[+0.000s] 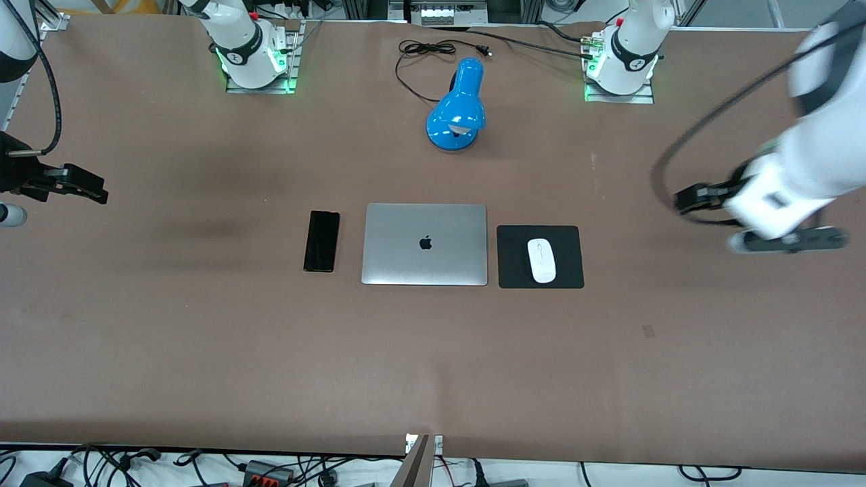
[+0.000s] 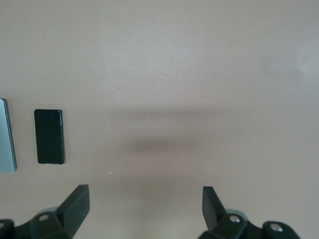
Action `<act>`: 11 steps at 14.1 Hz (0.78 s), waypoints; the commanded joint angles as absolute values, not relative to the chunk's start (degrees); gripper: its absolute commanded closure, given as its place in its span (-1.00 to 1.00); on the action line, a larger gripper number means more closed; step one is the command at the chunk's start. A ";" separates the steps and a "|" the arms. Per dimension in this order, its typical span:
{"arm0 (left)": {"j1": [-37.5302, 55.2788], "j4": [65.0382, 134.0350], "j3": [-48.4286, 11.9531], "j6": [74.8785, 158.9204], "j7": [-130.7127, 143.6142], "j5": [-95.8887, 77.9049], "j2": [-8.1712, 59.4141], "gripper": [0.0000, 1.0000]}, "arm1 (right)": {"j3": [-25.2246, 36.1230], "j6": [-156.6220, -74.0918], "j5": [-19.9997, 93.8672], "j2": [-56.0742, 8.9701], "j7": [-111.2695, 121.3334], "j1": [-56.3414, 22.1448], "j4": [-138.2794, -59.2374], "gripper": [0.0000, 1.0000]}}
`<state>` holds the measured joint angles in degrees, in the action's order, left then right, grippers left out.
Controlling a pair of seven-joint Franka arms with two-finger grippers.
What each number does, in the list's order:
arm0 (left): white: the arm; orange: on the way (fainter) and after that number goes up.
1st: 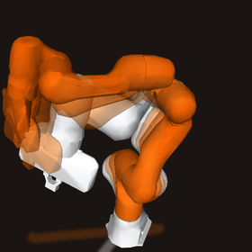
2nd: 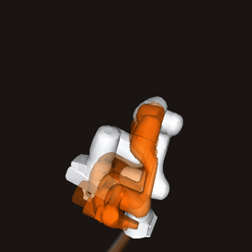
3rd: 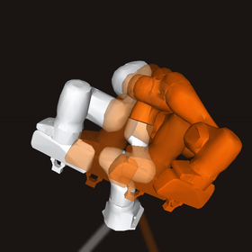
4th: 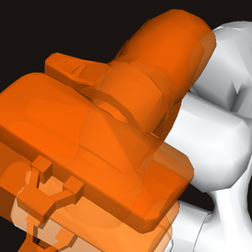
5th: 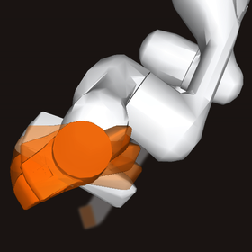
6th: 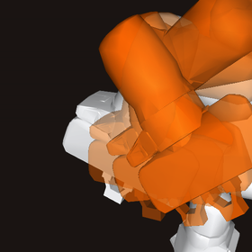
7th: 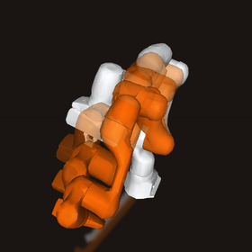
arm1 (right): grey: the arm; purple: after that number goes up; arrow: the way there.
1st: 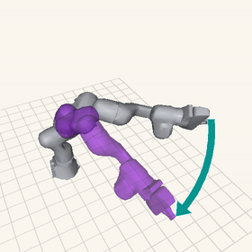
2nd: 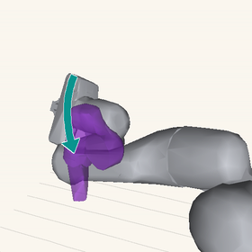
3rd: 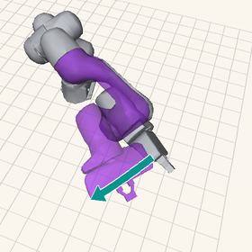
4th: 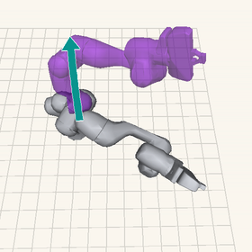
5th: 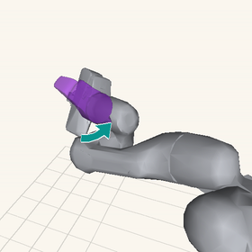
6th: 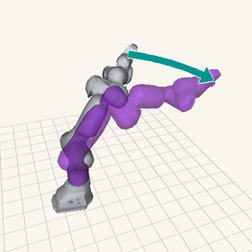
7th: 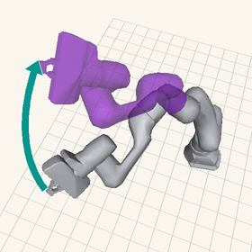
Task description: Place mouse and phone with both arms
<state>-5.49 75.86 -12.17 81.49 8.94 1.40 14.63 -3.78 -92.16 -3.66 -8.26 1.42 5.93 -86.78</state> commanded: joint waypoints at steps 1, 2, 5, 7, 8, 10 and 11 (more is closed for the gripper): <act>-3.87 86.62 -5.73 83.83 1.77 -5.52 5.13 -1.00 | -4.31 -91.58 -4.48 -8.44 2.55 6.24 -85.96 -1.00; -2.04 91.36 -3.10 87.07 0.97 -5.10 1.70 -1.00 | -4.31 -91.32 -4.48 -8.35 2.55 6.33 -86.04 -1.00; 2.00 95.36 0.86 91.14 -7.18 -1.70 -0.97 -1.00 | -4.13 -91.84 -4.57 -8.35 2.55 6.77 -86.22 -1.00; 2.72 95.27 1.05 92.02 -7.65 4.29 -0.97 -1.00 | -4.13 -91.32 -4.48 -8.35 2.46 6.86 -86.40 -1.00; 2.55 95.19 0.97 91.24 -7.39 4.05 -1.05 -1.00 | -4.13 -91.32 -4.48 -8.35 2.46 6.77 -86.40 -1.00; 1.50 94.58 1.23 90.44 -6.24 -0.84 -0.27 -1.00 | -4.13 -91.41 -4.31 -8.35 2.29 6.77 -86.22 -1.00; 1.32 94.31 1.23 90.53 -5.98 -2.01 -0.09 -1.00 | -4.13 -91.32 -4.31 -8.35 2.29 6.77 -86.22 -1.00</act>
